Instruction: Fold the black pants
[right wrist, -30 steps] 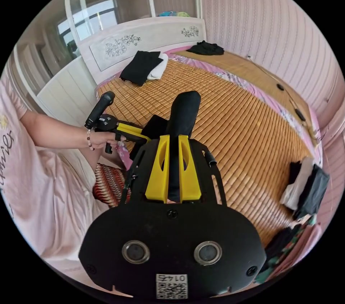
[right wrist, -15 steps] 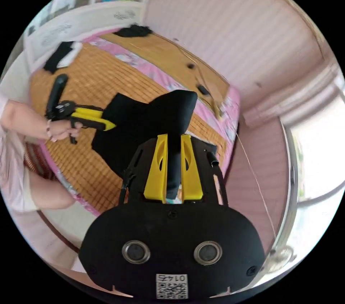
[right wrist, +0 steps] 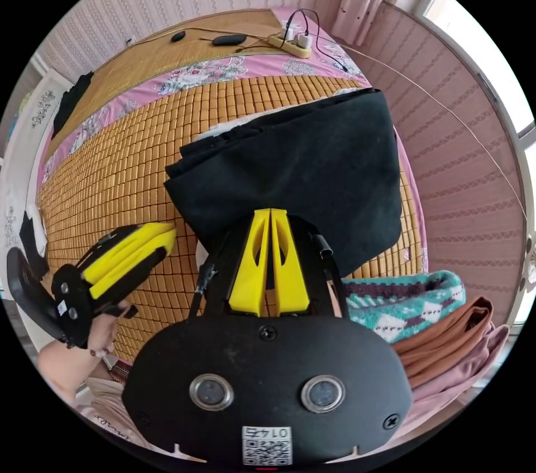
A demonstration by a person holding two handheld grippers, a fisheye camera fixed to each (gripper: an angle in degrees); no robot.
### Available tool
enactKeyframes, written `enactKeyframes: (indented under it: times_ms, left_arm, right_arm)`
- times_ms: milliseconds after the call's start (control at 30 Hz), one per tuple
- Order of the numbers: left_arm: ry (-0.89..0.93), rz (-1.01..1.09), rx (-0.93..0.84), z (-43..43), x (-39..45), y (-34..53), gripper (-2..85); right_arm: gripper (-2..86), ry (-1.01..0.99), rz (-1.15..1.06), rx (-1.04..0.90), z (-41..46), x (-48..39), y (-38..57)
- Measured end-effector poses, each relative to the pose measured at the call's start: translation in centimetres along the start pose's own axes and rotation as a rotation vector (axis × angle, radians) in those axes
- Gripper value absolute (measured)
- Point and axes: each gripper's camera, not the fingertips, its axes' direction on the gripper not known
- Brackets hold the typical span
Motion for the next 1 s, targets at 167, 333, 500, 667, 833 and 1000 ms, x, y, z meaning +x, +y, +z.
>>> enactKeyframes:
  times_ms: [167, 333, 500, 667, 833, 1000]
  left_arm:
    - [0.091, 0.046, 0.115, -7.5, -3.7, 6.3, 2.2]
    - [0.066, 0.109, 0.16, -18.9, -9.1, 20.6, 4.1]
    - [-0.123, -0.048, 0.116, -28.3, -16.7, 37.1, 5.1]
    - [-0.306, -0.401, 0.122, -39.2, -26.1, 53.0, 5.9]
    - [-0.466, -0.669, 0.299, -51.4, -35.0, 68.5, 7.5]
    - [-0.506, -0.961, 0.5, -58.0, -42.7, 79.2, 6.6]
  right_arm:
    - [-0.4, -0.236, -0.026, 0.274, -5.9, -4.1, 6.2]
    - [2.0, -0.486, -0.342, 0.29, -5.6, -17.3, 18.7]
    - [7.3, -0.652, -0.552, 0.029, -0.8, -33.8, 30.9]
    - [9.5, -0.7, -0.868, -0.03, -3.3, -52.8, 35.1]
    - [9.6, -0.594, -1.166, 0.098, -8.6, -69.1, 32.7]
    - [9.1, -0.572, -1.431, 0.158, -12.6, -85.0, 32.2]
